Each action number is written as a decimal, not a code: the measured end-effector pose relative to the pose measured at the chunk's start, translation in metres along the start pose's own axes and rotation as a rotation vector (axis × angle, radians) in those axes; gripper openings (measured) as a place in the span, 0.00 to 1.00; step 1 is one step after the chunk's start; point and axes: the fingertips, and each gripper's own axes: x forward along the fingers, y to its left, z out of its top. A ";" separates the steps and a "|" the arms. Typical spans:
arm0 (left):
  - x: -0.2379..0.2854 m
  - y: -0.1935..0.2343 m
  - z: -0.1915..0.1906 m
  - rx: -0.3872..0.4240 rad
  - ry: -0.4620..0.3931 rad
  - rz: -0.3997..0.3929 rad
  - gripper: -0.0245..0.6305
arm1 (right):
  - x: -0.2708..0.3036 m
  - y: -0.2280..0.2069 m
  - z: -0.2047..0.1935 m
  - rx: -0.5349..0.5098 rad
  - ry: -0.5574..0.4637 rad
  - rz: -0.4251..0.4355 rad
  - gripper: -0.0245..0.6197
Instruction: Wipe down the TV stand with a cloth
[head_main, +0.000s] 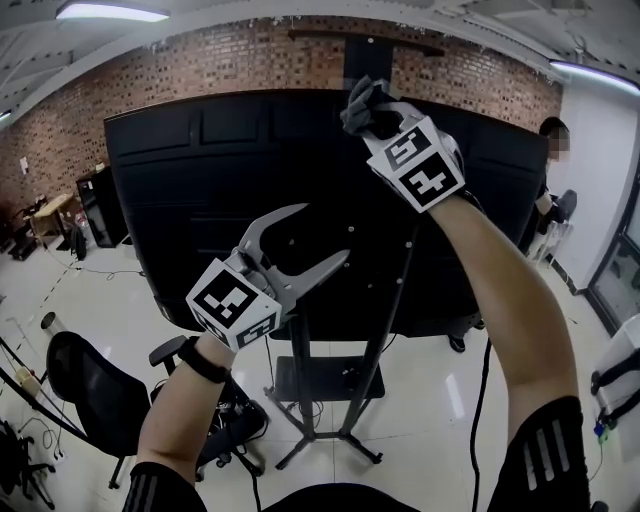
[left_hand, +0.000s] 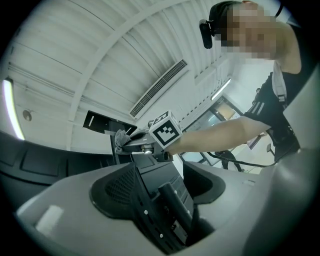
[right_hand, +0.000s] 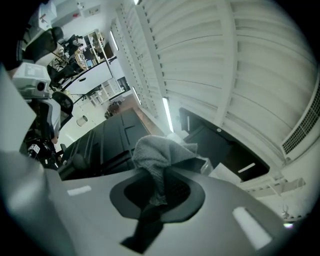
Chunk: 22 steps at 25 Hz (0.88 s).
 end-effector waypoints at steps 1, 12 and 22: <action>-0.001 -0.002 -0.004 -0.008 0.004 -0.002 0.53 | 0.000 0.009 -0.006 -0.011 0.012 0.013 0.08; -0.027 -0.023 -0.048 -0.080 0.035 0.011 0.52 | -0.004 0.109 -0.076 -0.264 0.175 0.113 0.08; -0.050 -0.045 -0.079 -0.167 0.061 0.014 0.52 | -0.014 0.170 -0.120 -0.605 0.266 0.123 0.08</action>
